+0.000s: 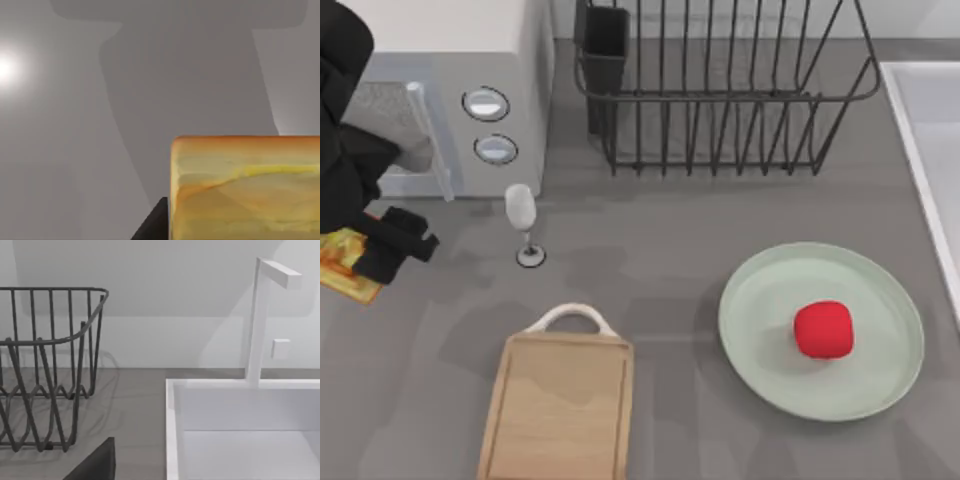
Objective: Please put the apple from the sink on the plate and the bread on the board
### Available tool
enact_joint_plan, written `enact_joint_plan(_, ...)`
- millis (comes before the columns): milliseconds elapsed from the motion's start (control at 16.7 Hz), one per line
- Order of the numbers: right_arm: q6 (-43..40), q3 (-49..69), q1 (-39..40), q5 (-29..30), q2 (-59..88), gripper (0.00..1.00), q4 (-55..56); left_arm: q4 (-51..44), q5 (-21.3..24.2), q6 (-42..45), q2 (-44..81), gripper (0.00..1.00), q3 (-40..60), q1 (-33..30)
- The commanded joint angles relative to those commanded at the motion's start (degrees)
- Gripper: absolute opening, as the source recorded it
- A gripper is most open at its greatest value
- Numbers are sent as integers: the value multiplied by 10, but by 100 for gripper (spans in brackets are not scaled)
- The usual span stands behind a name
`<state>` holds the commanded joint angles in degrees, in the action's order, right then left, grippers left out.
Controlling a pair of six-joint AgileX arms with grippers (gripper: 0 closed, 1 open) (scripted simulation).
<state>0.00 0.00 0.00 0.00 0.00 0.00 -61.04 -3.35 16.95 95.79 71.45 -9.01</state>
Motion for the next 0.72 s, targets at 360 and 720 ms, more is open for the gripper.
enact_joint_plan(360, 0, 0, 0, 0, 0, 100, 0, 17, -25, -439, 30, 0, 17, -98)
enact_joint_plan(720, 0, 0, 0, 0, 0, 100, 0, 20, -26, -841, 61, 0, 15, -192)
